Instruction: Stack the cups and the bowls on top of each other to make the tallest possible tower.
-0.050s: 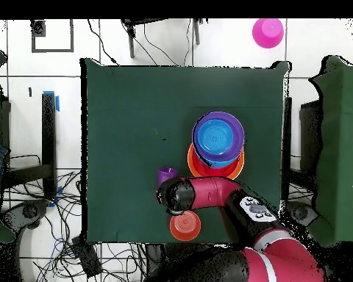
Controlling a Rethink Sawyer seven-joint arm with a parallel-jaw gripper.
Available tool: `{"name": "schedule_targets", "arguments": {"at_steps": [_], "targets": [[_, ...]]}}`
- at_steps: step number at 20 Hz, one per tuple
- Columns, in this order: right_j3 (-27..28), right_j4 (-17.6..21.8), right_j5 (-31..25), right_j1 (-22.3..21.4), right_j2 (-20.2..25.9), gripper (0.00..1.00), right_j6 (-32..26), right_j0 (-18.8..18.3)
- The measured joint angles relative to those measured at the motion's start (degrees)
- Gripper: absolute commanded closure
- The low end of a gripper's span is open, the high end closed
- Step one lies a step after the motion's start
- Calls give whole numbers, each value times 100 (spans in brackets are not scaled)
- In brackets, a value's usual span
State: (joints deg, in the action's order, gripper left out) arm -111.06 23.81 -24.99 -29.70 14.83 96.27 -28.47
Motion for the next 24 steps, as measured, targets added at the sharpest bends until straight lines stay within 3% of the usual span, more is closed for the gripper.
{"name": "schedule_targets", "arguments": {"at_steps": [16, 24], "targets": [[-51, -558, -1, -510, 417, 0, 0, -50], [-52, -586, -1, -597, 467, 0, 0, -50]]}}
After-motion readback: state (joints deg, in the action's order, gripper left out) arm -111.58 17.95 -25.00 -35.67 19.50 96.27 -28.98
